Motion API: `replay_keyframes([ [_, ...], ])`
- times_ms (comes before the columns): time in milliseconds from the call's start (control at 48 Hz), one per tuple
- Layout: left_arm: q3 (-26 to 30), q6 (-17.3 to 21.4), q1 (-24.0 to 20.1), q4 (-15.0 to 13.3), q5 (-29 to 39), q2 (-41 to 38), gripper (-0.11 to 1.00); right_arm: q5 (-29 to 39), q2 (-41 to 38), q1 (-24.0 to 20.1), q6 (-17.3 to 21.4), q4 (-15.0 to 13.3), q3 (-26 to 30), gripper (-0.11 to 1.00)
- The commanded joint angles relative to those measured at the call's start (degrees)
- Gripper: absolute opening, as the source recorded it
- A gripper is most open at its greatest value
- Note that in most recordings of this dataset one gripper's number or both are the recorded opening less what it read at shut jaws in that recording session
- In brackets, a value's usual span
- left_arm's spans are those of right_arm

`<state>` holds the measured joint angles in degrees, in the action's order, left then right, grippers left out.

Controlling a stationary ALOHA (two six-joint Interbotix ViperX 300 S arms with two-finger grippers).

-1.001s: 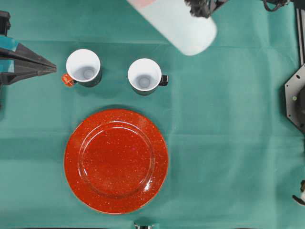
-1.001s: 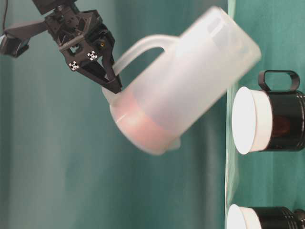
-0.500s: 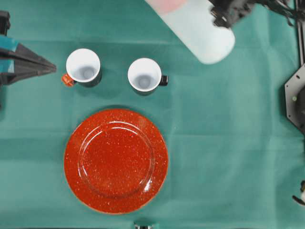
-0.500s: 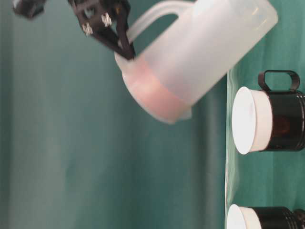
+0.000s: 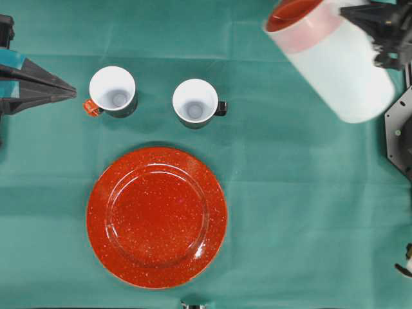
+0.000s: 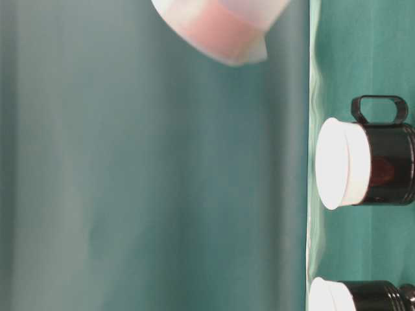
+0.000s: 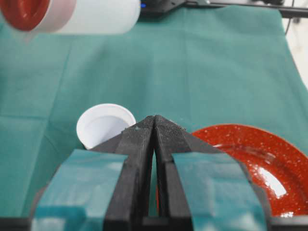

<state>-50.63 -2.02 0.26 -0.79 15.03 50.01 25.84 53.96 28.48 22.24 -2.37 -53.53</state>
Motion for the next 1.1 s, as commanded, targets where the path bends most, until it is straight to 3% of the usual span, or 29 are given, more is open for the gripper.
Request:
replay_keyframes([
  [0,1.6,-0.2,0.1,0.0,-0.3,-0.3,0.02,-0.1,1.0,0.0,0.4,0.2,1.3,0.23],
  [146,1.7,-0.2,0.1,0.0,-0.3,-0.7,0.02,-2.5,-4.1,0.0,2.9,0.9,1.9,0.23],
  [250,1.7,-0.3,0.1,0.0,-0.3,-0.8,0.02,-7.5,-12.1,0.0,2.4,-0.2,5.5,0.23],
  [334,1.7,-0.3,0.1,0.0,-0.3,-0.9,0.02,-12.1,-19.2,0.0,1.6,-2.5,11.3,0.23],
  [438,1.7,-0.4,0.2,-0.1,-0.2,-0.8,0.02,-15.6,-27.9,-0.3,0.2,-4.4,22.4,0.23],
  [542,1.7,-0.4,0.4,-0.1,-0.2,-0.8,0.02,-14.9,-30.5,-0.3,-1.5,-5.1,27.9,0.23],
  [730,1.6,-0.3,1.5,-0.1,-0.2,-0.5,0.02,-12.0,-26.4,-0.5,-1.2,-4.6,21.5,0.23],
  [876,1.6,0.3,1.5,0.2,-0.1,-0.7,0.02,-14.0,-23.2,-0.4,0.5,-4.2,16.8,0.23],
  [1084,1.7,0.1,1.3,0.2,0.4,-0.8,0.02,-15.1,-28.0,0.1,1.1,-4.4,19.5,0.23],
])
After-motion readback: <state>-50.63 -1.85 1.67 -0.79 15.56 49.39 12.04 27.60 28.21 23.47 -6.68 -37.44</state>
